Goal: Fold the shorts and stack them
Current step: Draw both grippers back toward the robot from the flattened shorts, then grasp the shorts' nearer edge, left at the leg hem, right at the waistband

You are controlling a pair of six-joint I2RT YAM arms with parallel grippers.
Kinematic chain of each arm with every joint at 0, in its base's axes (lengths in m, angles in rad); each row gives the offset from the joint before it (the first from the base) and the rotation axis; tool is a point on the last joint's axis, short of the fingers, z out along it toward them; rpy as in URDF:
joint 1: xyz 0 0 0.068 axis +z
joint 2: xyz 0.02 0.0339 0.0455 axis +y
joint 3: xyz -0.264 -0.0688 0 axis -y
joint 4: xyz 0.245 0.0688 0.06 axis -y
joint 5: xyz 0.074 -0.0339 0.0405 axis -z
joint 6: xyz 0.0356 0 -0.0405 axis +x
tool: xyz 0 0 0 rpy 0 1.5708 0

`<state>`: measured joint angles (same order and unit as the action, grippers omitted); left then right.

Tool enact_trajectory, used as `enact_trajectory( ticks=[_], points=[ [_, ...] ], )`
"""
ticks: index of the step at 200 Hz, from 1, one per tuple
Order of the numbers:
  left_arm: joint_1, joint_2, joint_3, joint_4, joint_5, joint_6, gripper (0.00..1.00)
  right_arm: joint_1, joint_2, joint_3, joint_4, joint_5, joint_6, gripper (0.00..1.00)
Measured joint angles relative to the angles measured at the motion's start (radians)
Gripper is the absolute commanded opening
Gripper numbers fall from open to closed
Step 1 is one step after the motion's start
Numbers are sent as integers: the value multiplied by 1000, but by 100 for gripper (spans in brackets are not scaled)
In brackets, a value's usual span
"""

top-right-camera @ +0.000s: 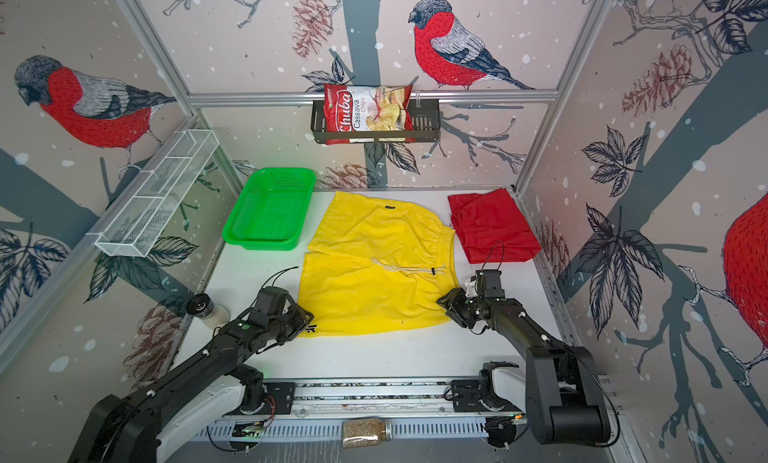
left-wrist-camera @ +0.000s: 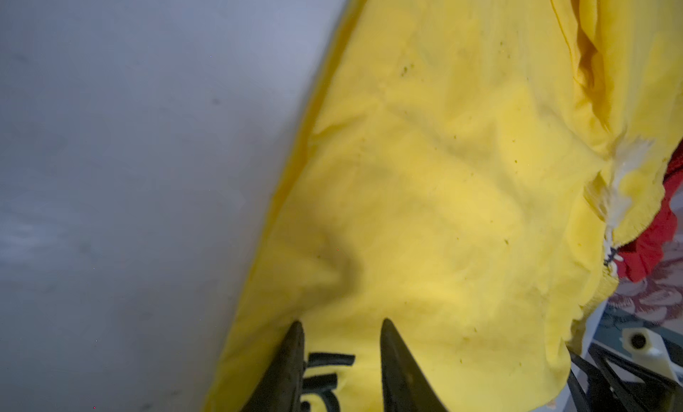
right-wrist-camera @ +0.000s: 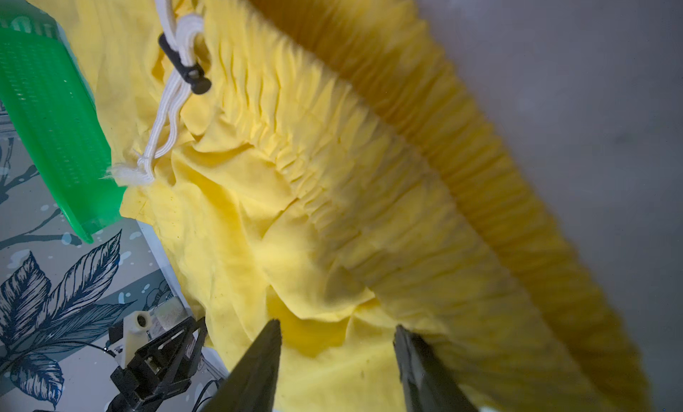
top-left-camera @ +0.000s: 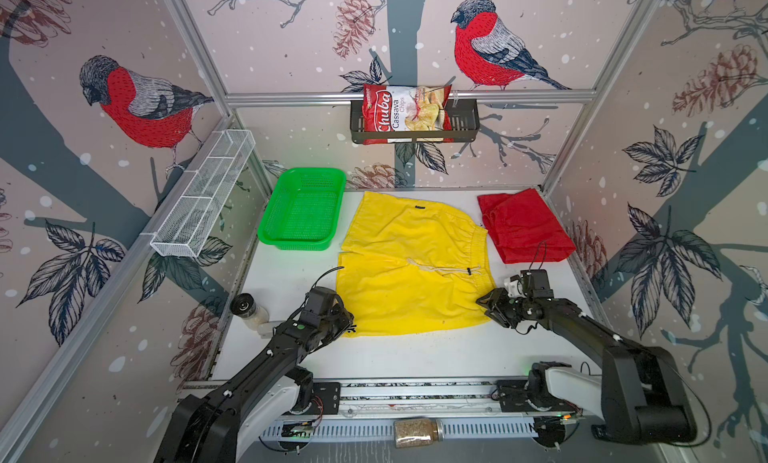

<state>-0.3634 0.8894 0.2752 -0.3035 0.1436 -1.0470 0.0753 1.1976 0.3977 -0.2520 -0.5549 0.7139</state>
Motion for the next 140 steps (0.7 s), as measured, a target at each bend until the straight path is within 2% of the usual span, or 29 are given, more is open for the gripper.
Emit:
enact_trajectory(
  ticks=[44, 72, 98, 140],
  points=[
    [1, -76, 35, -100, -75, 3, 41, -6, -45, 124, -149, 102, -26, 61],
    [1, -86, 99, -72, -66, 40, 43, -102, -65, 236, -190, 130, -74, 63],
    [1, -46, 122, -39, -42, 85, 44, -193, -27, 226, -264, 174, -119, 66],
    [1, 0, 122, -18, -14, 127, 44, -177, 8, 185, -306, 235, -137, 68]
  ],
)
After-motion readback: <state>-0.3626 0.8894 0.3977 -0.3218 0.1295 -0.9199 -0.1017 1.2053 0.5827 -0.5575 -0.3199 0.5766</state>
